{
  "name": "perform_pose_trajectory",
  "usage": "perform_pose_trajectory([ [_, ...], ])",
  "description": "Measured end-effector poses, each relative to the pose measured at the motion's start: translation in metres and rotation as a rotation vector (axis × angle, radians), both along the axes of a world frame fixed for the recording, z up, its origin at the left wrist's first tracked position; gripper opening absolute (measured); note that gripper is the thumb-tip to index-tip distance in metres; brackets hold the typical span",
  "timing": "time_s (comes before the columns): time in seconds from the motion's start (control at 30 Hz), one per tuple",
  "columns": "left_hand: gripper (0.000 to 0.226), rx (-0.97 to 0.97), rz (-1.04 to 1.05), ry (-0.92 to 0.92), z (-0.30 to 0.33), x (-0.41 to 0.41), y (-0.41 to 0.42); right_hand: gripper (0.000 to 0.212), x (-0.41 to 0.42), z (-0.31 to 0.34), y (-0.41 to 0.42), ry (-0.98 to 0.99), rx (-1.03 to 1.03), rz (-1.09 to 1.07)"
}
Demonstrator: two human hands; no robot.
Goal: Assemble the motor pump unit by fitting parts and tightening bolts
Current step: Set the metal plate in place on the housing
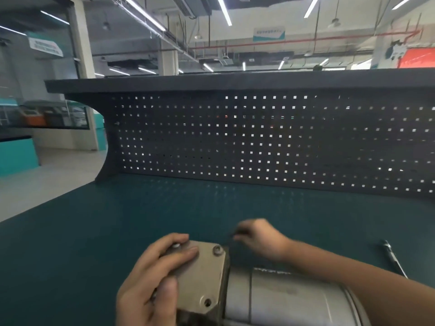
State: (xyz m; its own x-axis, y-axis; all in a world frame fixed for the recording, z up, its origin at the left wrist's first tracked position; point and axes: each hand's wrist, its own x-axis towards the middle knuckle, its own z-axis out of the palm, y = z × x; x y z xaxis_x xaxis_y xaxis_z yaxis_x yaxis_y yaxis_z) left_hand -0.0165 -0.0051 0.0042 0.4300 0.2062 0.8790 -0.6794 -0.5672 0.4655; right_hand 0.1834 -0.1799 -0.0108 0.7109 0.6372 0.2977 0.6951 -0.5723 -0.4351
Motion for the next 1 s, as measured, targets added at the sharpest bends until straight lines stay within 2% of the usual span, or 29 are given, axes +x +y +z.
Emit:
perform_pose_trajectory([
  [0.07, 0.057, -0.078, -0.04, -0.011, -0.002, 0.007, -0.005, 0.011, -0.012, 0.041, -0.017, 0.223, 0.353, -0.125],
  [0.13, 0.051, -0.101, -0.08, -0.001, -0.003, 0.013, -0.01, 0.014, -0.042, 0.086, -0.033, 0.38, 0.613, -0.106],
  [0.17, 0.049, -0.099, -0.095, -0.005, -0.003, 0.016, -0.011, 0.016, -0.061, 0.104, -0.038, 0.397, 0.621, -0.056],
  [0.27, 0.047, -0.08, -0.105, 0.0, -0.005, 0.025, -0.02, 0.018, -0.125, 0.132, -0.038, 0.387, 0.379, 0.082],
  [0.33, 0.051, -0.068, -0.079, 0.012, -0.006, 0.029, -0.029, 0.02, -0.154, 0.132, -0.033, 0.388, 0.332, 0.078],
  [0.4, 0.055, -0.064, -0.073, 0.02, -0.005, 0.032, -0.037, 0.018, -0.169, 0.122, -0.028, 0.29, 0.364, -0.013],
  [0.47, 0.052, -0.072, -0.07, 0.038, -0.005, 0.037, -0.043, 0.007, -0.174, 0.109, -0.025, 0.184, 0.396, -0.109],
  [0.6, 0.052, -0.056, -0.051, 0.09, -0.004, 0.039, -0.042, 0.017, -0.175, 0.085, -0.023, 0.107, 0.476, -0.197],
  [0.77, 0.025, 0.048, -0.177, 0.171, 0.008, 0.034, -0.033, 0.02, -0.175, 0.081, -0.025, 0.101, 0.493, -0.115],
  [0.87, 0.025, 0.064, -0.287, 0.202, 0.012, 0.033, -0.03, 0.027, -0.176, 0.078, -0.024, 0.091, 0.483, -0.089],
  [1.0, 0.026, 0.031, -0.406, 0.323, 0.017, 0.032, -0.028, 0.022, -0.179, 0.075, -0.026, 0.106, 0.514, -0.093],
])
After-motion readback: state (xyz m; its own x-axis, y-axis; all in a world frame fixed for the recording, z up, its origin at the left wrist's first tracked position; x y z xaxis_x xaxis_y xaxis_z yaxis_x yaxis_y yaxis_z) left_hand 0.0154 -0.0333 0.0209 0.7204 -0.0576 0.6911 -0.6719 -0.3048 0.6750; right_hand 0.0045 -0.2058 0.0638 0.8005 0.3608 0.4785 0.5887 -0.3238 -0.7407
